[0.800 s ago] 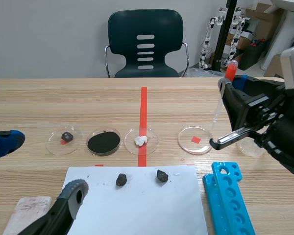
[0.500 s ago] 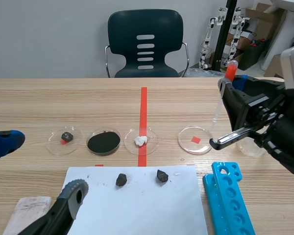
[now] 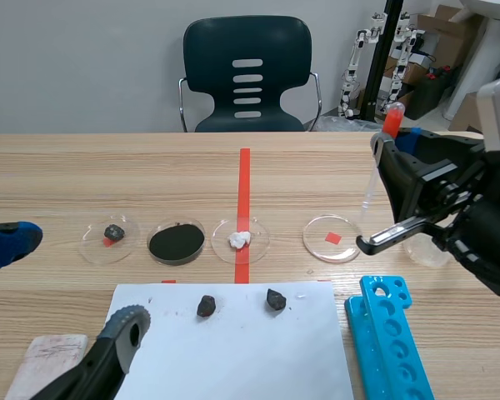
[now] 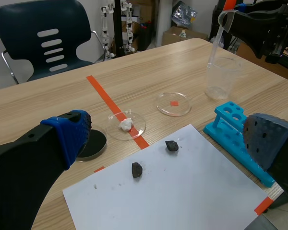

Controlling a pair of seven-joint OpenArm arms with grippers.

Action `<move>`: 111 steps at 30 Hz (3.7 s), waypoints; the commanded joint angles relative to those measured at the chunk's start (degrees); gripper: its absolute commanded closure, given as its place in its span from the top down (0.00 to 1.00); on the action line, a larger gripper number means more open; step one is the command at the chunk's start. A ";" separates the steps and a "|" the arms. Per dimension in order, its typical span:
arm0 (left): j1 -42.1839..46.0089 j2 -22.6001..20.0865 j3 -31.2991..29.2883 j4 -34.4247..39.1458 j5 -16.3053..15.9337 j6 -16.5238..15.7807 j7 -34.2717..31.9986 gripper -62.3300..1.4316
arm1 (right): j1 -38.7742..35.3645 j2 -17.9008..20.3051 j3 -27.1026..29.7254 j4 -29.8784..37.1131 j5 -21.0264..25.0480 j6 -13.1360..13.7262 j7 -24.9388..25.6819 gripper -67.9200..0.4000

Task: Squeeze the dropper onto the mineral

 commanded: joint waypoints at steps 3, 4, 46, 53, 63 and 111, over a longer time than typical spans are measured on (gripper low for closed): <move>0.15 0.13 0.11 0.35 -0.39 -0.11 -0.76 1.00 | 3.32 0.76 0.04 0.22 0.61 -0.04 -1.53 0.13; 0.15 0.13 0.11 0.35 -0.39 -0.11 -0.76 1.00 | 4.20 0.76 0.02 -0.37 0.61 -0.04 -1.68 0.13; 0.15 0.13 0.11 0.35 -0.39 -0.11 -0.76 1.00 | 33.31 0.07 -19.17 -32.41 0.59 -0.04 1.62 0.12; 0.15 0.13 0.11 0.35 -0.39 -0.11 -0.76 1.00 | 33.31 -1.31 -21.49 -32.52 -0.26 -0.46 1.55 0.12; 0.15 0.13 0.11 0.35 -0.39 -0.11 -0.76 1.00 | 33.31 -2.27 -22.14 -35.15 -1.99 -1.73 1.73 0.12; 0.17 0.13 0.11 0.35 -0.39 -0.11 -0.76 1.00 | 33.33 -3.17 -22.14 -42.69 -8.92 -4.33 13.27 0.12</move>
